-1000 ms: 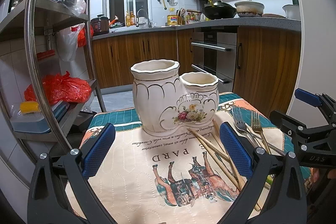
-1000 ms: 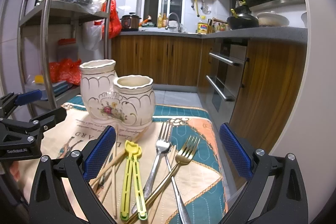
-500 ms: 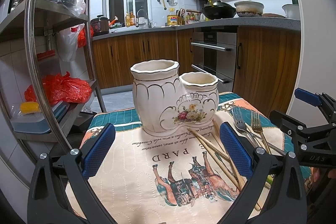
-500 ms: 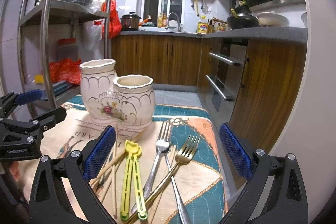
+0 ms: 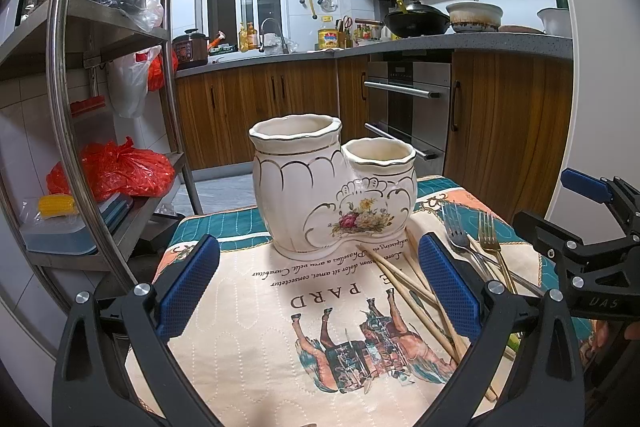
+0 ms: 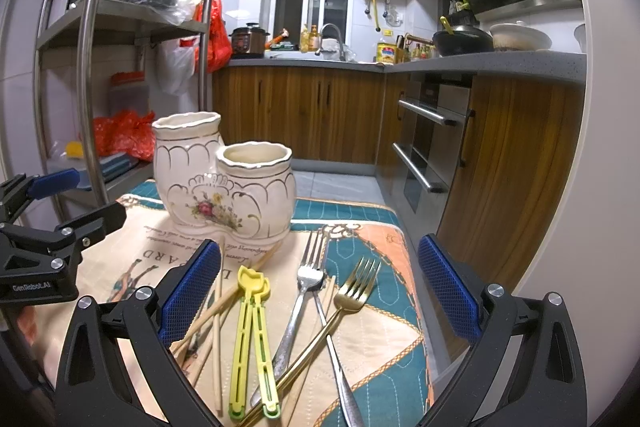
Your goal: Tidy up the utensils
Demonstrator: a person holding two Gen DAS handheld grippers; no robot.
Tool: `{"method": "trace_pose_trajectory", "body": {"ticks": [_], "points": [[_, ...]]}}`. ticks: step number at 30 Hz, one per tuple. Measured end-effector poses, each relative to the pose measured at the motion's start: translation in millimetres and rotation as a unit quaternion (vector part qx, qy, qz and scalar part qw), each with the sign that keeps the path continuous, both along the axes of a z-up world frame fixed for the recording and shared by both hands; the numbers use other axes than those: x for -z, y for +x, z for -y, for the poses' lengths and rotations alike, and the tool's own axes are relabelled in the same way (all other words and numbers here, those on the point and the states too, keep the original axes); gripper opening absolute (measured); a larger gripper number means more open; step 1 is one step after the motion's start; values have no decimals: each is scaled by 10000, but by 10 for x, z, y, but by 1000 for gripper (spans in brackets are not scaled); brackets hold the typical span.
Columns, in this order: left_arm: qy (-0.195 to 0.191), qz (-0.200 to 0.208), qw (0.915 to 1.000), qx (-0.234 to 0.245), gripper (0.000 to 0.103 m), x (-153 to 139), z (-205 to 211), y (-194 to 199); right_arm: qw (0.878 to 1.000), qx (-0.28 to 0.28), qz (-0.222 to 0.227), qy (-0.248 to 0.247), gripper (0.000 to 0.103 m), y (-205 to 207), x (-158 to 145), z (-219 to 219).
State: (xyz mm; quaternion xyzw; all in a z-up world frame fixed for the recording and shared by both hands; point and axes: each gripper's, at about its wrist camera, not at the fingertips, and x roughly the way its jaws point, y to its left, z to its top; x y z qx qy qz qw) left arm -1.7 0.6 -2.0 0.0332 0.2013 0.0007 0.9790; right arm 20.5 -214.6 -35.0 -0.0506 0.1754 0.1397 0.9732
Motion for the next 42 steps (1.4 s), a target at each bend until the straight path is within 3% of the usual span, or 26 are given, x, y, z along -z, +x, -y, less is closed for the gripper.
{"method": "trace_pose_trajectory", "body": {"ticks": [23, 25, 28, 32, 36, 40, 42], "points": [[90, -102, 9999, 101, 98, 20, -16, 63, 9998, 103, -53, 150, 98, 88, 94, 82], [177, -284, 9990, 292, 98, 21, -3, 139, 9996, 150, -123, 189, 98, 127, 84, 138], [9, -719, 9951, 682, 98, 29, -10, 278, 9992, 259, -273, 122, 98, 232, 74, 231], [-87, -1019, 9915, 805, 98, 25, -28, 423, 9970, 476, -595, 119, 98, 424, 109, 414], [103, -1315, 9861, 1005, 98, 50, 33, 565, 9955, 586, -734, 136, 98, 549, 109, 543], [55, -1668, 9782, 1237, 98, 130, 88, 710, 9939, 538, -951, 139, 98, 686, 117, 558], [305, -1770, 9770, 1152, 98, 184, 136, 742, 9933, 454, -1063, 95, 98, 766, 109, 512]]}}
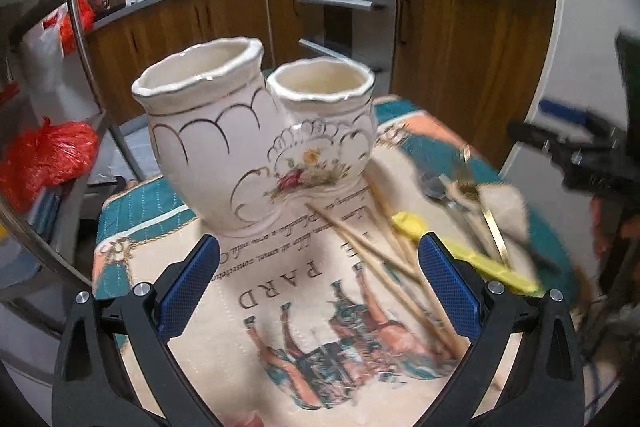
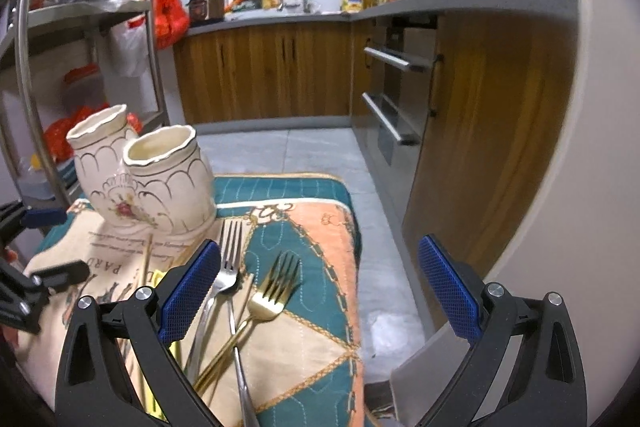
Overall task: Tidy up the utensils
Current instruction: 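Lower the left tool onto a wooden chopstick while the right tool reaches the yellow tongs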
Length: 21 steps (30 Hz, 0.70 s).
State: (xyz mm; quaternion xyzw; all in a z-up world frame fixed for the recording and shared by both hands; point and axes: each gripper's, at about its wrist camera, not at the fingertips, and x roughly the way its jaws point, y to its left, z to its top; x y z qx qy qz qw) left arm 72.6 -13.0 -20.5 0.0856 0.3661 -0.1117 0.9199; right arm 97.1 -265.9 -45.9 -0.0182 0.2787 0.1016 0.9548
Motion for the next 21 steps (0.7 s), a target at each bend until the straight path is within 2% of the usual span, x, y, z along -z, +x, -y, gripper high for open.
{"method": "trace_pose_trajectory", "body": {"ticks": [2, 6, 10, 13, 19, 21], "points": [[29, -97, 9999, -31, 98, 51, 8, 22, 10000, -51, -39, -67, 98, 74, -20, -39], [-488, -387, 9979, -167, 97, 154, -150, 20, 9995, -287, -54, 87, 98, 100, -56, -97], [-654, -549, 9963, -129, 97, 210, -164, -8, 9981, -476, -295, 275, 98, 93, 33, -121], [-543, -746, 9956, -148, 93, 300, -71, 3, 9978, -484, -309, 342, 98, 73, 24, -111], [-310, -1004, 9940, -308, 74, 429, 96, 73, 9982, -441, -212, 347, 98, 25, -9, -103], [-274, -1008, 9940, -319, 73, 437, 146, 82, 9983, -434, -195, 325, 98, 15, -15, -107]]}}
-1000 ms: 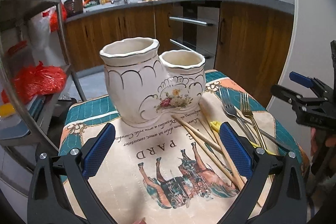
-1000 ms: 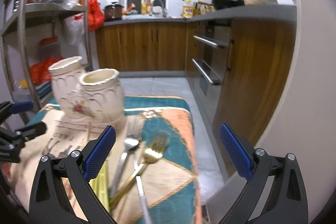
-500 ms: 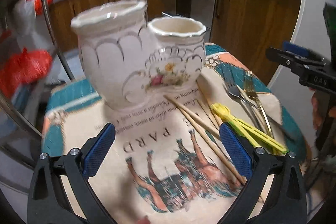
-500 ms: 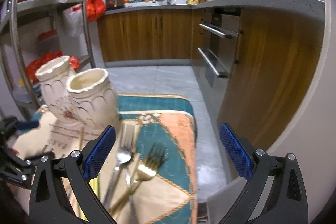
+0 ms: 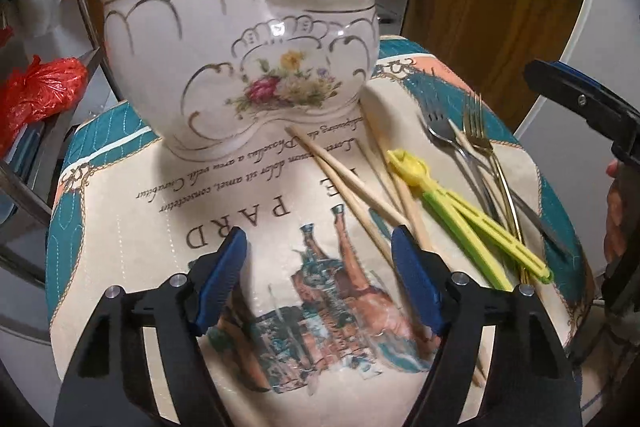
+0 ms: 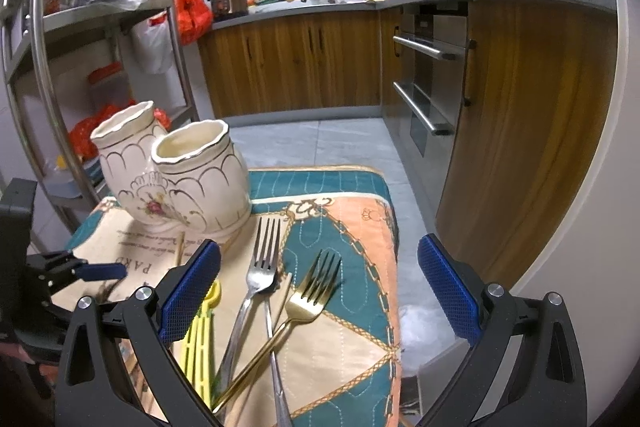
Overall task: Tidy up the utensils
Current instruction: 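Lower the left tool onto a wooden chopstick while the right tool reaches the yellow tongs, then close the left tool on the chopstick while the right tool grips the yellow tongs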
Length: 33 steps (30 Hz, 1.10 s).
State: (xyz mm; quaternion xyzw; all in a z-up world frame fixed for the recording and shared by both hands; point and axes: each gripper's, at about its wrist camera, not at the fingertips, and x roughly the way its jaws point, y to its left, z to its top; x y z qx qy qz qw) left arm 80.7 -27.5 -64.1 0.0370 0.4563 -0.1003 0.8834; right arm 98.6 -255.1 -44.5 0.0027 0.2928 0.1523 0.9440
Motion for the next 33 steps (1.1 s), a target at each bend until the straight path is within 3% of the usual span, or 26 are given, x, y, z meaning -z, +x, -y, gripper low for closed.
{"method": "trace_pose_trajectory", "body": {"ticks": [6, 10, 11, 13, 23, 29, 33], "points": [[251, -30, 9997, 46, 61, 30, 172, 28, 9999, -105, 17, -67, 98, -38, -13, -37], [269, 3, 9996, 53, 31, 10, 179, 50, 9996, -270, 34, -110, 95, -86, -26, -75], [253, -11, 9997, 73, 21, 2, 169, 53, 9994, -331, 26, -126, 92, -92, -29, -92], [261, -51, 9995, 148, 10, -5, 157, 71, 9987, -480, -34, -190, 81, -108, -20, -143], [393, -110, 9988, 288, 5, -72, -137, -87, 9857, -1387, -622, -721, 43, -211, 191, -563], [265, -26, 9992, 294, 5, -78, -288, -237, 9793, -1714, -766, -752, 27, -315, 237, -742], [209, 3, 9993, 324, 5, -75, -321, -274, 9753, -1759, -814, -1059, 17, -349, 317, -892]]}}
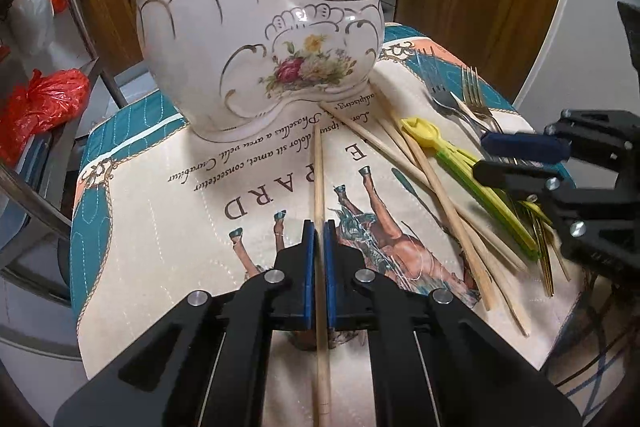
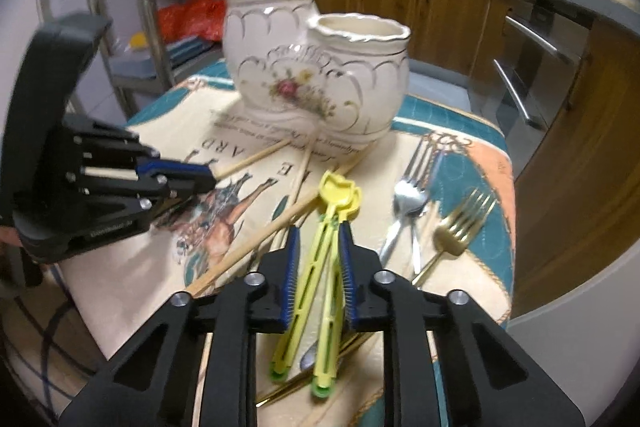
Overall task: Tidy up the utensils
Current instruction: 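Close the left tool on the chopstick while the right tool grips the yellow tongs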
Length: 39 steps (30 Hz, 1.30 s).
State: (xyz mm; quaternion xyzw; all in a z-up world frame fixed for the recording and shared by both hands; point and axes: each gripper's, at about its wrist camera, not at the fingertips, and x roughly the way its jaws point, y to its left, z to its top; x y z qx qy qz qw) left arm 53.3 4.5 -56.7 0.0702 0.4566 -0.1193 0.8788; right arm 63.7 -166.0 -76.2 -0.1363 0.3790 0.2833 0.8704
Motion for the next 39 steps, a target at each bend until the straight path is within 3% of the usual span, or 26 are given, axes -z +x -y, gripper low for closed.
{"method": "trace_pose_trajectory", "body": {"ticks": [10, 14, 18, 19, 26, 30, 35, 39], "points": [[-78, 50, 9999, 51, 5, 7, -16, 5, 9988, 93, 174, -441, 15, -2, 75, -169], [20, 105, 9999, 96, 5, 12, 7, 1, 9977, 181, 305, -584, 8, 14, 83, -198], [-37, 158, 9998, 112, 5, -4, -8, -8, 9983, 169, 352, -432, 5, 1, 36, -153], [-63, 174, 9998, 103, 5, -19, -18, -10, 9984, 161, 394, -366, 0, -9, 11, -133], [-401, 494, 9979, 120, 5, -190, -109, -85, 9976, 137, 574, 374, 1, -23, -216, 93], [-360, 400, 9985, 111, 5, -154, -105, -64, 9996, 39, 187, 200, 1, 36, -105, 55], [-335, 348, 9986, 197, 5, -122, -94, -73, 9999, -56, 69, -48, 17, 2, 1, -63], [-345, 330, 9986, 221, 5, -114, -78, -74, 9998, 15, -48, -192, 17, 21, 66, -95]]}}
